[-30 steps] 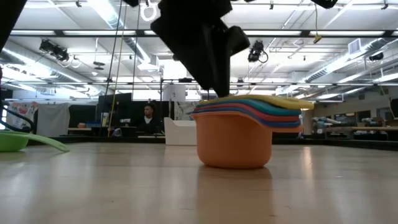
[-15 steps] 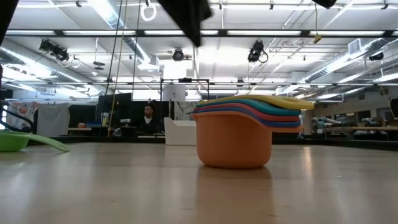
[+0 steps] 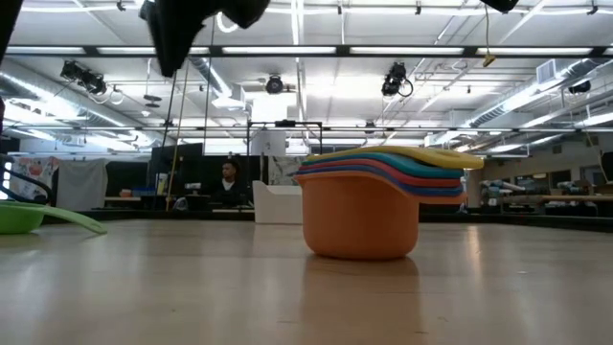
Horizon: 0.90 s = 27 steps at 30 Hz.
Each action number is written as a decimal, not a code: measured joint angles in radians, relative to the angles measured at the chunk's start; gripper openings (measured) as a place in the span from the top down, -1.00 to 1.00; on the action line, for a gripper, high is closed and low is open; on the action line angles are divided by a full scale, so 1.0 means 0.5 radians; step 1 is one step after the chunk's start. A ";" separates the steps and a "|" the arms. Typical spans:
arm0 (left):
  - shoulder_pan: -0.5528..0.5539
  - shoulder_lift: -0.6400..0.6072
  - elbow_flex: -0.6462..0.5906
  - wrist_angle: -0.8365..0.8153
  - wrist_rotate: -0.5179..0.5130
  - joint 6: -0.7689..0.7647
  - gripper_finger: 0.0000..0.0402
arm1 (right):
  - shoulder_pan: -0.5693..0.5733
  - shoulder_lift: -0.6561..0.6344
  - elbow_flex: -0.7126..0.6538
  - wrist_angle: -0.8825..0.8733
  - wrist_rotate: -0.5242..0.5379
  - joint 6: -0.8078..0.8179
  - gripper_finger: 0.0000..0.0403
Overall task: Nest measuring cups in basket
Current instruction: Stack the green measuring cup on top of the yellow measuring cup
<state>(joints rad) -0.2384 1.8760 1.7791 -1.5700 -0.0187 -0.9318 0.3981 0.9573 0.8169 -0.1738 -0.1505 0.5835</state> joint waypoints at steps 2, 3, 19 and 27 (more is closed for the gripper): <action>-0.001 -0.012 -0.097 0.001 0.034 -0.127 0.34 | 0.000 0.000 0.000 0.002 -0.001 0.000 0.59; -0.005 -0.012 -0.151 -0.003 0.035 -0.168 0.34 | 0.000 -0.001 0.001 0.003 -0.005 0.000 0.59; -0.026 -0.018 -0.917 -0.002 0.171 -0.297 0.34 | 0.000 -0.001 0.000 0.002 -0.015 0.000 0.59; -0.022 -0.017 -1.067 0.005 0.221 -0.288 0.34 | 0.000 0.000 0.000 0.011 -0.016 0.000 0.59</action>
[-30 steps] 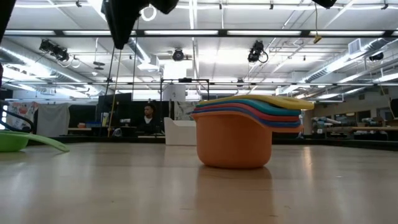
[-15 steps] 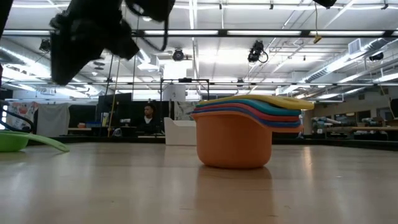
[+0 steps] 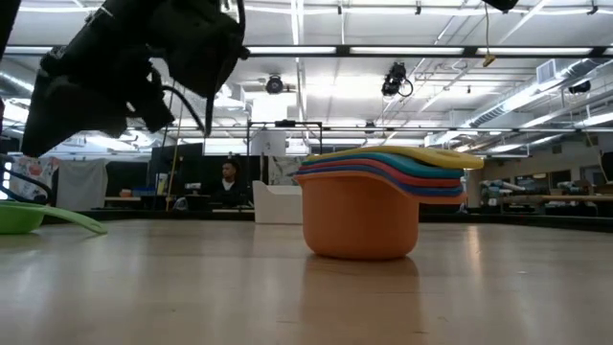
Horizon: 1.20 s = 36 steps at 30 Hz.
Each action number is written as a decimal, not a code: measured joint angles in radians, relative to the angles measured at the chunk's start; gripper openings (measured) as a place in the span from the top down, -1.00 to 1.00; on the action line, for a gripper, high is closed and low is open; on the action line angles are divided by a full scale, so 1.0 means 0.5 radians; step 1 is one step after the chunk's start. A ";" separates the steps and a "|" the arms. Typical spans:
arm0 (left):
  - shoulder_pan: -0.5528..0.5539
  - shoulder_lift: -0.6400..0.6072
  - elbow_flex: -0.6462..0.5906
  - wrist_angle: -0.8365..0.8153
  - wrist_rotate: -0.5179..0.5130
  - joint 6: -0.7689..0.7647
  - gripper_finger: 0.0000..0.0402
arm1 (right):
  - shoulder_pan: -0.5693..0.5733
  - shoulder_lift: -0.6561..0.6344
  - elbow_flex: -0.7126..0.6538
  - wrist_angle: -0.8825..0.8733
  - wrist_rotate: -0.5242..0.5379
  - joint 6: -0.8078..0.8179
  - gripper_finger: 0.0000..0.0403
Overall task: Nest measuring cups in basket
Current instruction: Stack the green measuring cup on top of the yellow measuring cup
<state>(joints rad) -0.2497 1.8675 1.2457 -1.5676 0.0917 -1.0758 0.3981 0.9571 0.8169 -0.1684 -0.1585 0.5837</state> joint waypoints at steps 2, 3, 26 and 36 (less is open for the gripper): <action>0.000 0.000 -0.056 0.048 0.028 -0.010 0.34 | 0.000 0.000 0.000 0.009 0.000 0.000 0.59; -0.001 0.001 -0.086 0.077 0.032 -0.010 0.34 | 0.000 0.000 0.000 0.016 0.000 0.000 0.59; 0.003 0.002 -0.674 0.609 -0.001 0.011 0.34 | 0.000 0.000 0.000 0.035 -0.001 0.001 0.59; 0.008 0.001 -0.777 0.768 0.001 0.229 0.45 | 0.000 0.000 0.000 0.067 0.037 0.003 0.59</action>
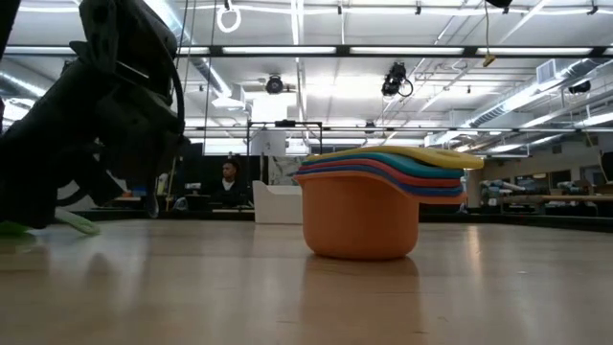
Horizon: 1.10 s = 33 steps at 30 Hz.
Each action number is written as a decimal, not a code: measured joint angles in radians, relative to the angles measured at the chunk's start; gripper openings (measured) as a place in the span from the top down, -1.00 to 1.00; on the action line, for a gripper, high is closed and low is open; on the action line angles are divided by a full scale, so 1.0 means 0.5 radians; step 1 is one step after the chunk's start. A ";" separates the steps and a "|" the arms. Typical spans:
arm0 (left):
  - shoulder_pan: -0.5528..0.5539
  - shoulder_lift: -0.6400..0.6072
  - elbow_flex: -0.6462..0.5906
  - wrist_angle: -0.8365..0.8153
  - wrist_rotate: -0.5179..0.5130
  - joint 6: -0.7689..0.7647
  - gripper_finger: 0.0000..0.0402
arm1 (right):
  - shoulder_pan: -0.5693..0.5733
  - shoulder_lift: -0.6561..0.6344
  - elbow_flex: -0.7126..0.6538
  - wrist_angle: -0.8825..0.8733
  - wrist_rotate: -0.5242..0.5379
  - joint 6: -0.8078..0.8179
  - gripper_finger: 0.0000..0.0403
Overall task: Nest measuring cups in basket
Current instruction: Stack the green measuring cup on top of the yellow measuring cup
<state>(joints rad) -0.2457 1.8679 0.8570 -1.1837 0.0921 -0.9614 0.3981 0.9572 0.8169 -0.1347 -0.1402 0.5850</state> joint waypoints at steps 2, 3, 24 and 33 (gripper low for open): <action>0.012 0.000 0.000 0.013 0.003 0.063 0.59 | 0.000 -0.001 0.000 0.041 0.015 -0.001 0.59; 0.017 0.000 0.000 0.017 0.003 0.110 0.68 | 0.000 0.000 0.000 0.064 0.019 -0.001 0.59; -0.027 0.003 1.026 -0.583 -0.254 0.796 0.90 | -0.001 -0.004 0.000 0.164 -0.166 -0.006 0.59; -0.193 0.002 2.046 -0.481 -0.373 1.545 0.90 | -0.001 -0.158 0.000 0.195 -0.336 -0.137 0.59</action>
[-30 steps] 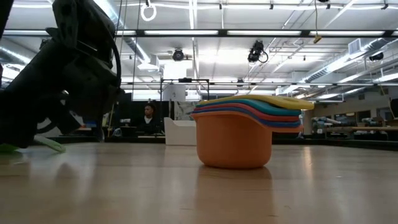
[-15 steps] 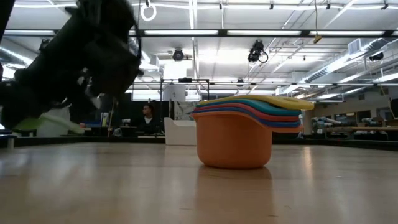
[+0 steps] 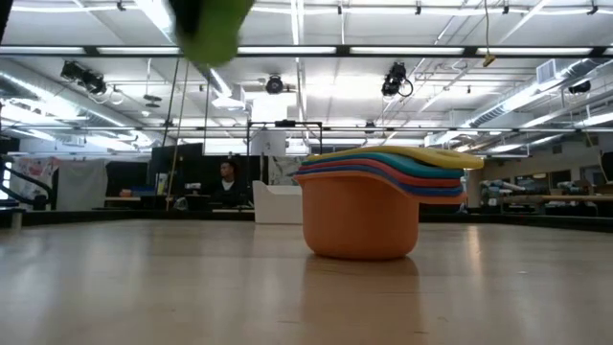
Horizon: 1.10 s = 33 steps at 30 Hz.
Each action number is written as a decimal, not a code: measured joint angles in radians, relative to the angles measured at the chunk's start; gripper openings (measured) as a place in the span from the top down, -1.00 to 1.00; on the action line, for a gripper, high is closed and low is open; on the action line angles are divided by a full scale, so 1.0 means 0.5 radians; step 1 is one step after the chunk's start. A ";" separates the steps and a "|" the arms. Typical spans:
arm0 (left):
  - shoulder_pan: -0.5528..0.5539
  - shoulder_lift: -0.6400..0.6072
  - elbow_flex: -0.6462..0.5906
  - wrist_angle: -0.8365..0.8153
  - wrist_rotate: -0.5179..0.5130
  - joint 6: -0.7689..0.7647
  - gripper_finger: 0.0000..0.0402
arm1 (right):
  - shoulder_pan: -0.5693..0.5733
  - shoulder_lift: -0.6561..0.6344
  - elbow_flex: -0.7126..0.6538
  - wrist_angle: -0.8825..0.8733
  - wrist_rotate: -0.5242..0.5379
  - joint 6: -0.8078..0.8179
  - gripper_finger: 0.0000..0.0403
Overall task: Nest measuring cups in basket
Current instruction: Stack the green measuring cup on top of the yellow measuring cup
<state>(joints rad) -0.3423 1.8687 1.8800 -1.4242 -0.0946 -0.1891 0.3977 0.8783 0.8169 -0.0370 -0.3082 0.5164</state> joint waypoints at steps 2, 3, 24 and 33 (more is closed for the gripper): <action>-0.018 0.001 0.139 0.098 0.004 0.088 0.90 | 0.001 -0.051 0.000 -0.001 0.001 -0.038 0.59; -0.019 0.005 0.194 0.139 0.005 0.116 0.90 | 0.001 -0.074 0.000 -0.001 0.007 -0.062 0.59; 0.040 0.592 0.538 0.366 0.073 0.925 0.90 | 0.001 -0.319 0.000 -0.028 0.060 -0.151 0.59; 0.133 0.712 0.540 0.441 0.171 0.957 0.90 | 0.001 -0.316 0.000 -0.037 0.060 -0.151 0.59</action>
<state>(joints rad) -0.2760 2.2248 2.1502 -1.2035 -0.0091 0.2896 0.3981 0.7204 0.8170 -0.0555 -0.2783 0.4412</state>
